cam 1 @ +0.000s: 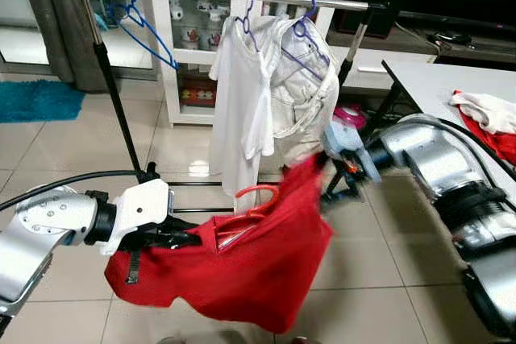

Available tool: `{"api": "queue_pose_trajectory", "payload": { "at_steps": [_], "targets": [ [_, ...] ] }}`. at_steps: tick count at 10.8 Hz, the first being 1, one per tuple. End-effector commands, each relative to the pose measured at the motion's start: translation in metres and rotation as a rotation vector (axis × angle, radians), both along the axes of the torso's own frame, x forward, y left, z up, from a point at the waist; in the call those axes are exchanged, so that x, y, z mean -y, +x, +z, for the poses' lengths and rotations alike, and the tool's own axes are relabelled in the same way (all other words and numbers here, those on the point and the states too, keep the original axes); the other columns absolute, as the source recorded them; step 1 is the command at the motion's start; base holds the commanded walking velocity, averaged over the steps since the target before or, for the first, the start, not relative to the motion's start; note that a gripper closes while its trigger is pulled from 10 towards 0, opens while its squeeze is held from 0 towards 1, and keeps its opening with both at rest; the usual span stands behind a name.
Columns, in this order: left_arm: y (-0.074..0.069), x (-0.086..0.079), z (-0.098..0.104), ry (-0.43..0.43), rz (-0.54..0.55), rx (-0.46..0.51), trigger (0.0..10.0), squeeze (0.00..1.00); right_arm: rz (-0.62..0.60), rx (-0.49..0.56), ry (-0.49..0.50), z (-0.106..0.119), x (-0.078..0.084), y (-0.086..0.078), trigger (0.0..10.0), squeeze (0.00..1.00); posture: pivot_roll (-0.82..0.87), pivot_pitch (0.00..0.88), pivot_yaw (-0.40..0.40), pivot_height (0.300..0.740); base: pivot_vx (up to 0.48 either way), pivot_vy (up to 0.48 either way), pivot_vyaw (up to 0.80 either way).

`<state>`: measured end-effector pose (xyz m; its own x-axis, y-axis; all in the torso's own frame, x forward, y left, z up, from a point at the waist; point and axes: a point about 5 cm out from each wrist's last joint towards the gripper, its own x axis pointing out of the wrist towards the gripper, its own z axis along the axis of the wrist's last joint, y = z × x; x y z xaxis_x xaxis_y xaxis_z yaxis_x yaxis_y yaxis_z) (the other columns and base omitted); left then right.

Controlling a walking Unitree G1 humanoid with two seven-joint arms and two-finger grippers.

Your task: Hang hanger

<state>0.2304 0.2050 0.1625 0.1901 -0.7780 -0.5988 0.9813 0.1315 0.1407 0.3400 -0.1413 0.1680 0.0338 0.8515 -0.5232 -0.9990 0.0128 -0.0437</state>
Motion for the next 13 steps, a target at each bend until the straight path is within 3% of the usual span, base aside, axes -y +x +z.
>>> {"api": "queue_pose_trajectory", "payload": {
  "at_steps": [1, 5, 6, 7, 9, 12, 13],
  "targets": [
    [0.001, 0.002, 0.005, -0.002, -0.016, 0.019, 0.0, 0.00, -0.019, 0.022, 0.042, 0.014, 0.007, 0.003, 10.0, 1.00, -0.06, 0.000, -0.093, 0.740, 0.000, 0.000, 0.00],
    [0.004, 0.001, 0.007, -0.002, -0.005, 0.028, 0.0, 0.00, -0.112, 0.087, 0.091, 0.021, 0.009, 0.008, 10.0, 1.00, -0.06, 0.000, -0.090, 0.740, 0.000, 0.000, 0.00],
    [0.004, 0.001, 0.006, -0.001, -0.006, 0.024, 0.0, 0.00, 0.004, 0.022, 0.084, 0.021, 0.013, -0.005, 10.0, 1.00, -0.06, 0.000, -0.088, 0.740, 0.000, 0.000, 0.00],
    [0.003, 0.000, 0.006, 0.005, -0.007, 0.019, 0.0, 0.00, 0.081, 0.020, 0.014, 0.020, 0.023, -0.015, 10.0, 1.00, -0.06, 0.000, -0.088, 0.740, 0.000, 0.000, 0.00],
    [0.006, -0.007, 0.006, 0.023, 0.016, 0.024, 0.0, 0.00, 0.113, 0.033, -0.124, 0.021, 0.047, -0.024, 10.0, 1.00, -0.06, 0.000, -0.089, 0.740, 0.000, 0.000, 0.00],
    [0.004, -0.010, 0.007, 0.006, 0.034, 0.021, 0.0, 0.00, 0.089, 0.035, 0.069, 0.042, 0.041, -0.029, 10.0, 1.00, -0.07, 0.000, -0.089, 0.740, 0.000, 0.000, 0.00],
    [0.005, -0.007, 0.008, -0.032, 0.040, 0.025, 0.0, 0.00, -0.028, 0.117, 0.144, 0.048, 0.036, -0.018, 10.0, 1.00, -0.07, 0.000, -0.095, 0.740, 0.000, 0.000, 0.00]
  ]
}}
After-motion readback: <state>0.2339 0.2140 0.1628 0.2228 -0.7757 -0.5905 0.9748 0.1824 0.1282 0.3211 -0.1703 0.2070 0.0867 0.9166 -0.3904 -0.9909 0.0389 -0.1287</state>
